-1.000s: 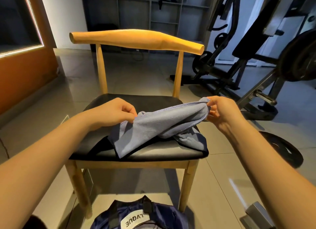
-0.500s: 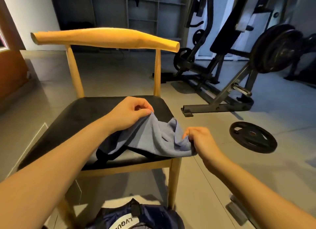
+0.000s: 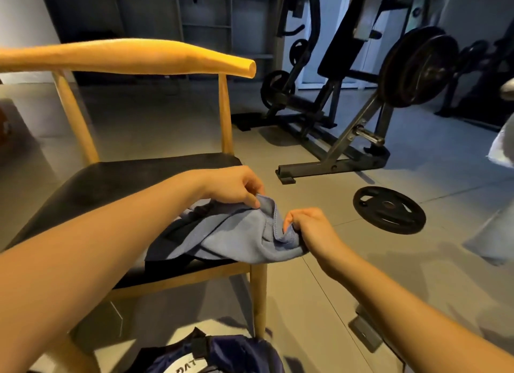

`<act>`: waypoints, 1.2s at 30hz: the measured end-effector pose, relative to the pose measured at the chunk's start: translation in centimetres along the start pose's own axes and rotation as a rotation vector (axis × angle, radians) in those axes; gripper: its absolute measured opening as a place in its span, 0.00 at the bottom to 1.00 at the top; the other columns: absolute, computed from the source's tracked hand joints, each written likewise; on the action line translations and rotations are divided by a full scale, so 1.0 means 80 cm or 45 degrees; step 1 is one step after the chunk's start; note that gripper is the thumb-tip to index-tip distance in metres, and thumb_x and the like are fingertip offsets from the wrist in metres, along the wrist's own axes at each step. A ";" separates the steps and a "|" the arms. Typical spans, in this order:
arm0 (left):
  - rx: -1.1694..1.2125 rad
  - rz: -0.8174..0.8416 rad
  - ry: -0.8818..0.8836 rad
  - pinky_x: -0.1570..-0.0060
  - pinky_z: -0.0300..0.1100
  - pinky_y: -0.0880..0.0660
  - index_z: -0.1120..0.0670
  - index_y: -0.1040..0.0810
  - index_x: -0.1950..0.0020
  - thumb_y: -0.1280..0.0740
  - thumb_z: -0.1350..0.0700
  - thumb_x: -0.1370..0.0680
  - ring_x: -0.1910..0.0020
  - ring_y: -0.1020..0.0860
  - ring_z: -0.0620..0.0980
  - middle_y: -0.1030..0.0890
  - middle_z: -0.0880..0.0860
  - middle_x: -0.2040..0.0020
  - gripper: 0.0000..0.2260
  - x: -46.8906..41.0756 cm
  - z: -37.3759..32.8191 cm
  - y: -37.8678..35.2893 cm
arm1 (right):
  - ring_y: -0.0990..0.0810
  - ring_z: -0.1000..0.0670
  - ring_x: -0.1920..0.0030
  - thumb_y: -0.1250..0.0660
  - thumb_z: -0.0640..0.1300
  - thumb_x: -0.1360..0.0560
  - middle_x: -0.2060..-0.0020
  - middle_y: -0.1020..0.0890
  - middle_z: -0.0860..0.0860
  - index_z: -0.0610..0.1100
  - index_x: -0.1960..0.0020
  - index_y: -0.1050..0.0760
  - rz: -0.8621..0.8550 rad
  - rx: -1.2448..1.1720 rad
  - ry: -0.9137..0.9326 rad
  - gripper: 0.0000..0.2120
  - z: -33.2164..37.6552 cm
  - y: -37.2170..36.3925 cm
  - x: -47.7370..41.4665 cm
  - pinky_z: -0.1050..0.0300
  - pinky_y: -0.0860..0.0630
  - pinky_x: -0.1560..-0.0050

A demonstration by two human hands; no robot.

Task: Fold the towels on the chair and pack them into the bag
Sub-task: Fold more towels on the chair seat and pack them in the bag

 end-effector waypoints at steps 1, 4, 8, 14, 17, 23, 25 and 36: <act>0.030 -0.070 0.003 0.56 0.44 0.22 0.49 0.16 0.54 0.29 0.54 0.21 0.59 0.19 0.47 0.16 0.49 0.59 0.04 0.007 0.001 0.007 | 0.30 0.45 0.65 0.44 0.31 0.26 0.68 0.26 0.41 0.36 0.68 0.26 -0.034 0.007 -0.006 0.14 0.002 0.006 -0.005 0.56 0.32 0.66; 0.127 -0.263 0.009 0.56 0.42 0.21 0.50 0.14 0.55 0.26 0.54 0.22 0.59 0.18 0.48 0.15 0.49 0.59 0.02 0.044 0.004 0.030 | 0.32 0.44 0.65 0.44 0.28 0.27 0.68 0.28 0.41 0.36 0.67 0.28 -0.148 0.008 -0.062 0.13 0.010 0.025 -0.023 0.57 0.34 0.68; -0.141 -0.786 -0.080 0.60 0.40 0.25 0.49 0.15 0.55 0.24 0.52 0.24 0.62 0.20 0.44 0.17 0.44 0.63 0.03 0.120 0.008 0.076 | 0.36 0.49 0.69 0.42 0.31 0.25 0.69 0.32 0.44 0.39 0.64 0.31 -0.290 -0.098 0.048 0.10 0.044 0.035 -0.039 0.58 0.37 0.69; -0.418 -0.893 -0.200 0.59 0.40 0.29 0.50 0.16 0.52 0.28 0.50 0.22 0.61 0.24 0.41 0.23 0.41 0.60 0.05 0.174 0.027 0.035 | 0.32 0.50 0.66 0.44 0.33 0.24 0.68 0.28 0.45 0.38 0.63 0.27 -0.385 -0.081 0.235 0.11 0.074 0.008 -0.060 0.56 0.32 0.65; -0.283 -0.686 -0.145 0.55 0.40 0.27 0.46 0.16 0.49 0.31 0.49 0.20 0.57 0.23 0.41 0.21 0.40 0.57 0.05 0.174 0.047 -0.012 | 0.28 0.48 0.63 0.45 0.33 0.23 0.66 0.25 0.44 0.38 0.60 0.25 -0.405 -0.006 0.201 0.12 0.070 0.002 -0.071 0.54 0.30 0.62; 0.049 -0.639 0.030 0.58 0.36 0.24 0.45 0.19 0.42 0.28 0.60 0.23 0.59 0.22 0.46 0.19 0.42 0.57 0.14 0.198 0.071 -0.022 | 0.28 0.46 0.65 0.43 0.32 0.26 0.70 0.25 0.45 0.41 0.65 0.25 -0.435 0.022 0.189 0.13 0.081 -0.012 -0.085 0.53 0.29 0.63; 0.217 -0.671 0.088 0.57 0.40 0.22 0.45 0.20 0.41 0.26 0.61 0.24 0.62 0.21 0.47 0.18 0.46 0.59 0.15 0.215 0.088 -0.016 | 0.31 0.48 0.69 0.43 0.31 0.28 0.76 0.28 0.50 0.47 0.73 0.28 -0.448 0.010 0.178 0.19 0.086 -0.015 -0.087 0.55 0.33 0.66; 0.500 -0.460 0.264 0.64 0.36 0.28 0.55 0.14 0.58 0.24 0.58 0.24 0.68 0.25 0.45 0.17 0.55 0.65 0.03 0.244 0.126 -0.026 | 0.32 0.46 0.66 0.41 0.32 0.32 0.80 0.33 0.54 0.46 0.77 0.32 -0.511 -0.035 0.064 0.18 0.083 -0.022 -0.099 0.53 0.34 0.64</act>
Point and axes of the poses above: each hand's wrist, its own x-axis away from the middle knuckle, its own y-axis out of the back of the hand, z = x × y, the point moved 5 cm from there along -x, towards the middle knuckle
